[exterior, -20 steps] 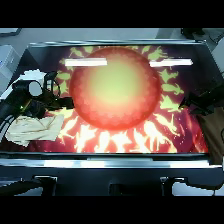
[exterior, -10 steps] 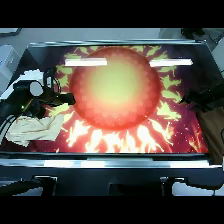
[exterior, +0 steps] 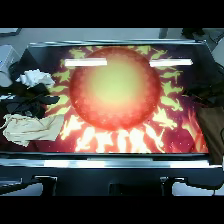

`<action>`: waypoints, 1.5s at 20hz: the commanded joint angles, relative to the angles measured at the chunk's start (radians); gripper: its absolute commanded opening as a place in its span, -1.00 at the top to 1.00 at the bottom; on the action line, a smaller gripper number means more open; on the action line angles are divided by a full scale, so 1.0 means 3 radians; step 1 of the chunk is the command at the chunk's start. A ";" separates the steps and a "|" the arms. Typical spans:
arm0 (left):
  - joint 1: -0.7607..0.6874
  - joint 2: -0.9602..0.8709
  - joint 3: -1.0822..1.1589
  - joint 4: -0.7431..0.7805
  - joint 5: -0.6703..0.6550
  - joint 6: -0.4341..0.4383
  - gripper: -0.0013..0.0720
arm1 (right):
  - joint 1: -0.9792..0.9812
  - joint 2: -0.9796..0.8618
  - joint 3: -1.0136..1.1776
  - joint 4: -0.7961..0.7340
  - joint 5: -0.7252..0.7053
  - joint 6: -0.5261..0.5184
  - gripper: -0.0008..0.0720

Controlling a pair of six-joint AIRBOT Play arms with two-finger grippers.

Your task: Fold the clothes and pants, and hang the long-sleeved shirts on hangers.

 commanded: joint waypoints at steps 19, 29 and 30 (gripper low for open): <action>0.1901 -0.0281 -0.0951 -0.0188 0.0392 0.0627 -1.00 | 0.0003 -0.0001 -0.0259 0.0225 0.0926 -0.0025 -0.75; 0.1871 0.0074 -0.0926 -0.0257 0.0631 0.0740 0.92 | 0.0005 0.0071 -0.0259 0.0417 0.1615 0.0346 -0.75; 0.1867 0.0291 -0.0894 -0.0312 0.0675 0.0710 0.92 | 0.0005 0.0099 -0.0259 0.0418 0.1612 0.0345 -0.75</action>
